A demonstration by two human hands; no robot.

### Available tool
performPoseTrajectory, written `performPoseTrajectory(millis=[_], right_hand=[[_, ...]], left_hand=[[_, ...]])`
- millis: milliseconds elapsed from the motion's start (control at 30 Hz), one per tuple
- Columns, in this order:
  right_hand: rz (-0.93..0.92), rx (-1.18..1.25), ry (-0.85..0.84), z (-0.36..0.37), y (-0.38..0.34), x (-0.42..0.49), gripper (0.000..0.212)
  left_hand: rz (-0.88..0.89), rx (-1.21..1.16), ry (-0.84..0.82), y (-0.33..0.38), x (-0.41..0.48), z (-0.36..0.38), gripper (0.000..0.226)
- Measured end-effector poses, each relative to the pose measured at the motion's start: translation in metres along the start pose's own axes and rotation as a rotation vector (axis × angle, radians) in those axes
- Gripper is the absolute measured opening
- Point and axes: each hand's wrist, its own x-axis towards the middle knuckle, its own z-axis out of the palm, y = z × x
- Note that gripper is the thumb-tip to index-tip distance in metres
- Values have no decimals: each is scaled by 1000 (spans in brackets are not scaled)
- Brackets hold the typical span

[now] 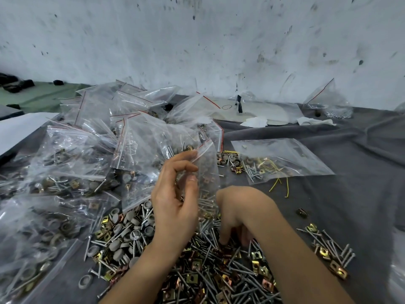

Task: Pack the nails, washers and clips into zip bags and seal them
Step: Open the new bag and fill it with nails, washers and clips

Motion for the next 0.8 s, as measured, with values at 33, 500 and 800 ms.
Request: performPoseTrajectory(millis=[33, 500, 800], right_hand=[[-3, -44, 24, 2, -2, 0, 49], [-281, 138, 227, -17, 22, -5, 9], [-624, 554, 261, -35, 50, -21, 10]], left_hand=[[6, 6, -3, 0, 0, 0, 15], [116, 227, -80, 1, 1, 1, 17], [183, 268, -237, 4, 0, 2, 32]])
